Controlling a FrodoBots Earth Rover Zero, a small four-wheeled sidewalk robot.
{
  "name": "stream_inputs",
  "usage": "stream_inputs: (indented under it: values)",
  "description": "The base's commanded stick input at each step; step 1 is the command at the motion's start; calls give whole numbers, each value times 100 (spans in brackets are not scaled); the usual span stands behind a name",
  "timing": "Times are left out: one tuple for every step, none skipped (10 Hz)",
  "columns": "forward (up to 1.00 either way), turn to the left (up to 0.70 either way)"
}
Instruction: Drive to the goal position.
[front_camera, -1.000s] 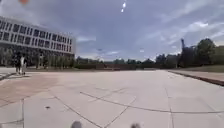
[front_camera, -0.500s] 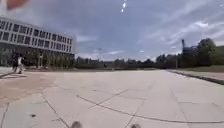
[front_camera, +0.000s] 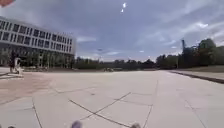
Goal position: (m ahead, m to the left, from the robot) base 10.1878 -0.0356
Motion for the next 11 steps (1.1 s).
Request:
stream_inputs:
  values:
    - [70, 0]
    - [70, 0]
    - [70, 0]
    - [70, 0]
    - [70, 0]
    - [70, 0]
    - [70, 0]
    - [70, -1]
    - [70, -8]
    - [70, -16]
    - [70, -31]
